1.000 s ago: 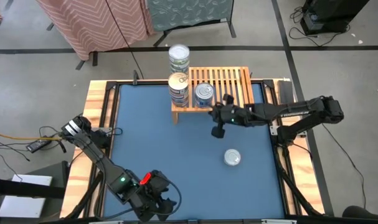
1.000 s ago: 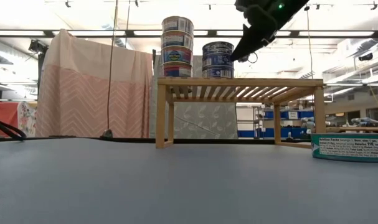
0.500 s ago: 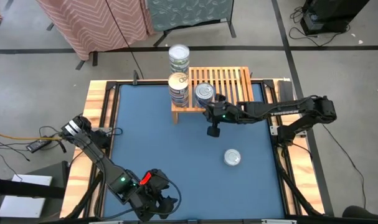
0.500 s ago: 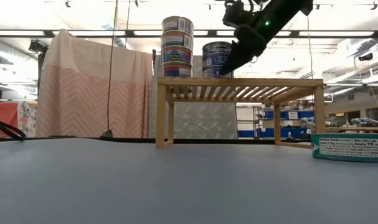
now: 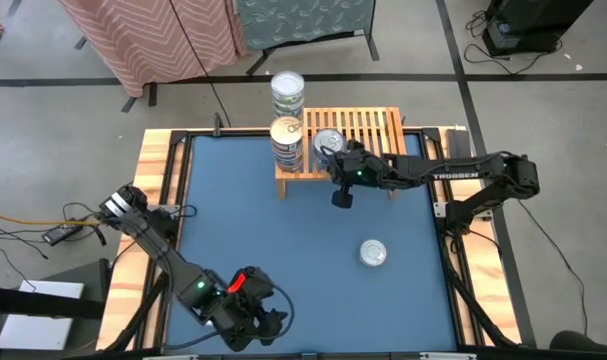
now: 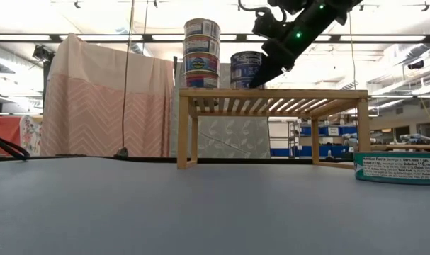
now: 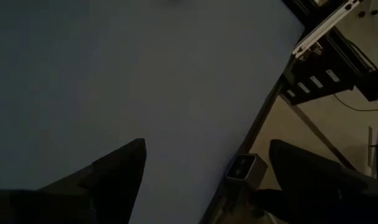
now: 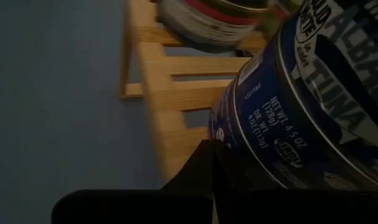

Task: Stack canned seafood by type on shelf
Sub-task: Adjust the stacked dark blue tuna cans on the shelf

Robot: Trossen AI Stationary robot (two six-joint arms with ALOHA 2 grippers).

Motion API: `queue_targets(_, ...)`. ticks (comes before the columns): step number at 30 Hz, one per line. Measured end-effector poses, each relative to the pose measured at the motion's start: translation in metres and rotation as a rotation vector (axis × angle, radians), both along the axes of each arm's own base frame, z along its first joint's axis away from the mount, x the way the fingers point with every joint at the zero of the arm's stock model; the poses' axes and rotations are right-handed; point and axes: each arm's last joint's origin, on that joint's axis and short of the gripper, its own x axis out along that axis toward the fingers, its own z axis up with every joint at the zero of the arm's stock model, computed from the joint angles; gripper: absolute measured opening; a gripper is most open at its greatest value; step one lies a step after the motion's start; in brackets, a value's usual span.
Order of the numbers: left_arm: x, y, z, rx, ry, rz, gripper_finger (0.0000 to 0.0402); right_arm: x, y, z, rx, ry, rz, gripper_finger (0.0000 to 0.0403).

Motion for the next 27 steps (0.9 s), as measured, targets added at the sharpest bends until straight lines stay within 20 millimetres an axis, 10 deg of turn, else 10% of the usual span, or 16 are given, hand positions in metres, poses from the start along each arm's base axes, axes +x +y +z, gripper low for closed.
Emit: queue_targets(27,0.012,0.019,-0.002,0.043,0.036,0.029,0.0344,-0.013,-0.064,0.002,-0.045,-0.024,-0.036,0.0000)
